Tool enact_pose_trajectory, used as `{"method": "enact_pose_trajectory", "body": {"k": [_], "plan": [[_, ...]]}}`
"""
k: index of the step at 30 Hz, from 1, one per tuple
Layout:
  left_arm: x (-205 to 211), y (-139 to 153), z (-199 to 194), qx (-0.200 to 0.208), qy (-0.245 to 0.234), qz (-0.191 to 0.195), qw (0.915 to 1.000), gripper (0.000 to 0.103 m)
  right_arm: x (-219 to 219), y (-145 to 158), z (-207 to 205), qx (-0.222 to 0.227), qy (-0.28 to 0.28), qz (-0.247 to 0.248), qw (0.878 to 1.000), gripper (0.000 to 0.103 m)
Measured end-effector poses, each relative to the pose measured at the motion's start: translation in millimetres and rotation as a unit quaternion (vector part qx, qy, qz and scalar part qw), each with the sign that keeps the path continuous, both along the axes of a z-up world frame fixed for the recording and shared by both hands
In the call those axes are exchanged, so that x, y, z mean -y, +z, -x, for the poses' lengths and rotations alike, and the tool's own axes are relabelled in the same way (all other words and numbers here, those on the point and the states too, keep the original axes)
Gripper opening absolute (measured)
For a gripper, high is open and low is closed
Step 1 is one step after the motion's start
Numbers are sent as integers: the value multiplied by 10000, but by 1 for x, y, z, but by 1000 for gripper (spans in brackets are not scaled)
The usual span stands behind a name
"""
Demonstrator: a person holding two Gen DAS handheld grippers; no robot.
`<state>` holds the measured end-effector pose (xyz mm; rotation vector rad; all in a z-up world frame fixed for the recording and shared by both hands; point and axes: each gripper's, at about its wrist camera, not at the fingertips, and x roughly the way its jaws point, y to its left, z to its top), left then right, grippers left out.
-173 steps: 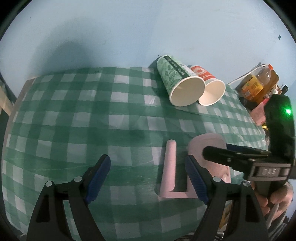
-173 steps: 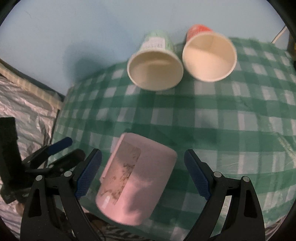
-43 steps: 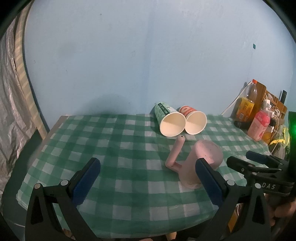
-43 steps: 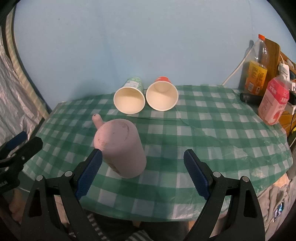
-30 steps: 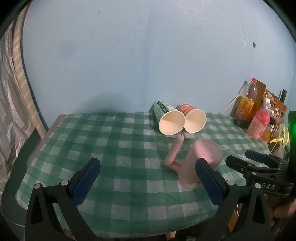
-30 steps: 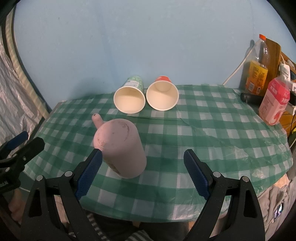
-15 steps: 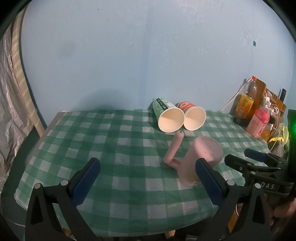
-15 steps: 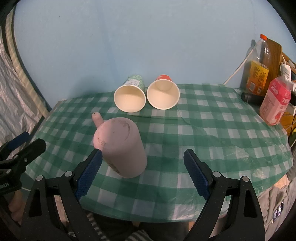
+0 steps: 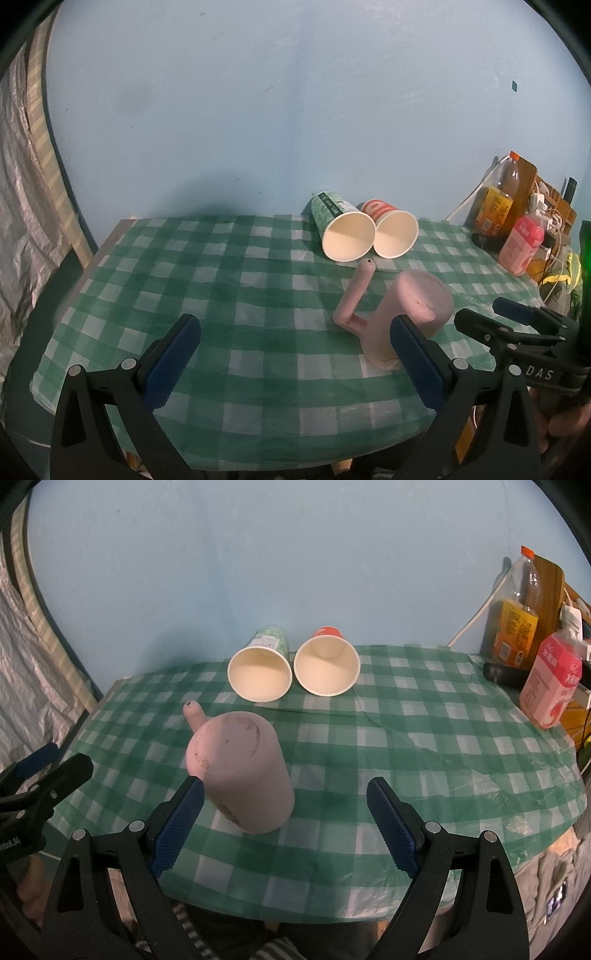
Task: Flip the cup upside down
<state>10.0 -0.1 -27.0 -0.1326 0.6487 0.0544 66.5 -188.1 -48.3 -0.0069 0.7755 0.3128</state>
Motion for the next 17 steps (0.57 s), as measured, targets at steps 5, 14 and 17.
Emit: {"method": "enact_pose_trajectory", "body": {"k": [5,14,17], "plan": [[1,-2,-2,-53,-34,5,10000,103,0,0,0,-12,1,-4,10000,89],[4,-5,-4,-89,-97,22,9999,103,-2,-3,-1,-51,11,14,10000,89],[4,-5,-5,-114,-93,22,9999,103,-2,-5,-2,-66,18,15,10000,89]]}}
